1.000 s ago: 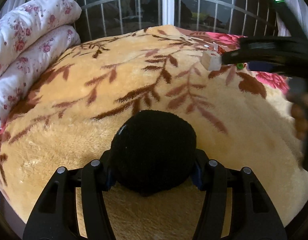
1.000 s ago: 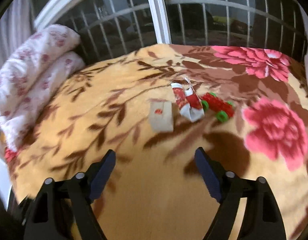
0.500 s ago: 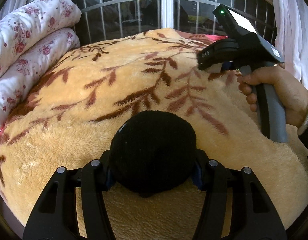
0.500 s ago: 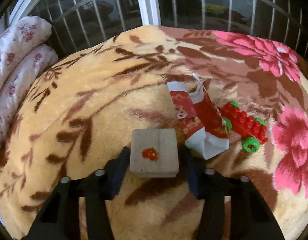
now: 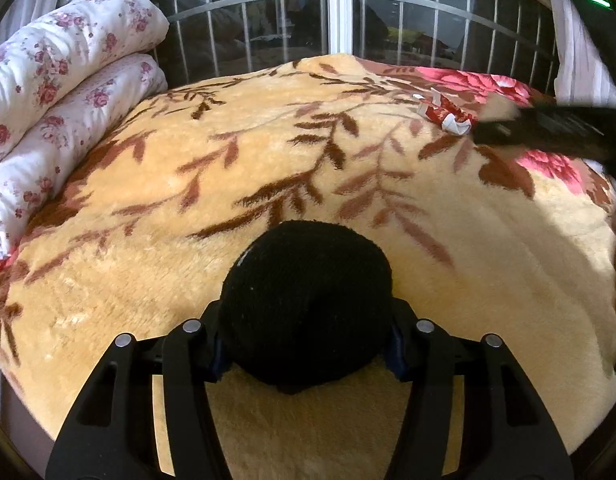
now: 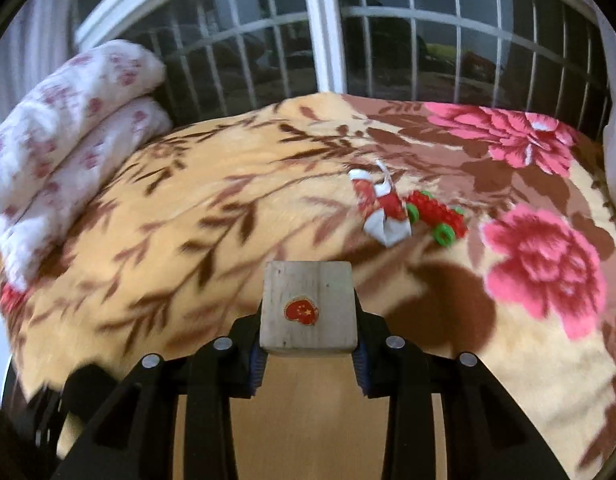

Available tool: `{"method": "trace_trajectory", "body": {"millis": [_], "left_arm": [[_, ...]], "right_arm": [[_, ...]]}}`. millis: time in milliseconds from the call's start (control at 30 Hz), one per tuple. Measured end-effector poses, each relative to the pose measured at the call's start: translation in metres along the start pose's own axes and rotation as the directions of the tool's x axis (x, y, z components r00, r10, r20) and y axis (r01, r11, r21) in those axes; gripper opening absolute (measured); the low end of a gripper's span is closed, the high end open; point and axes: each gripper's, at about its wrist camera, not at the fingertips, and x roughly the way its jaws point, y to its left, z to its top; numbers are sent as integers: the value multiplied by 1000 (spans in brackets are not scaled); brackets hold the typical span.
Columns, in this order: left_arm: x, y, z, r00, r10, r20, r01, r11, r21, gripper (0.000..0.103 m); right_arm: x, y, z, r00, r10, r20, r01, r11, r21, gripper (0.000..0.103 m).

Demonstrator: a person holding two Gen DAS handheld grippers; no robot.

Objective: Collect trash
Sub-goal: 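Carry black pad and wooden block over the orange bucket and release both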

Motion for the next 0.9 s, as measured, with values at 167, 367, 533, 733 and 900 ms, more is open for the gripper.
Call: {"method": "trace_trajectory", "body": {"millis": [167, 367, 533, 733, 900], "left_arm": [[-35, -6, -11, 1000, -28, 11, 28, 999, 23, 55], [-85, -15, -48, 996, -84, 10, 83, 993, 79, 55], [-110, -22, -86, 996, -87, -20, 89, 989, 122, 55], [-117, -28, -130, 994, -77, -72, 88, 982, 166, 55], [-106, -34, -161, 988, -53, -147, 84, 974, 212, 55]], "right_arm": [[-63, 12, -53, 999, 28, 21, -26, 998, -65, 34], [-127, 24, -115, 997, 63, 36, -59, 993, -107, 34], [-160, 35, -165, 996, 90, 25, -87, 989, -117, 34], [-170, 51, -221, 995, 94, -29, -97, 984, -148, 35], [-165, 53, -255, 994, 72, -85, -86, 983, -165, 35]]}}
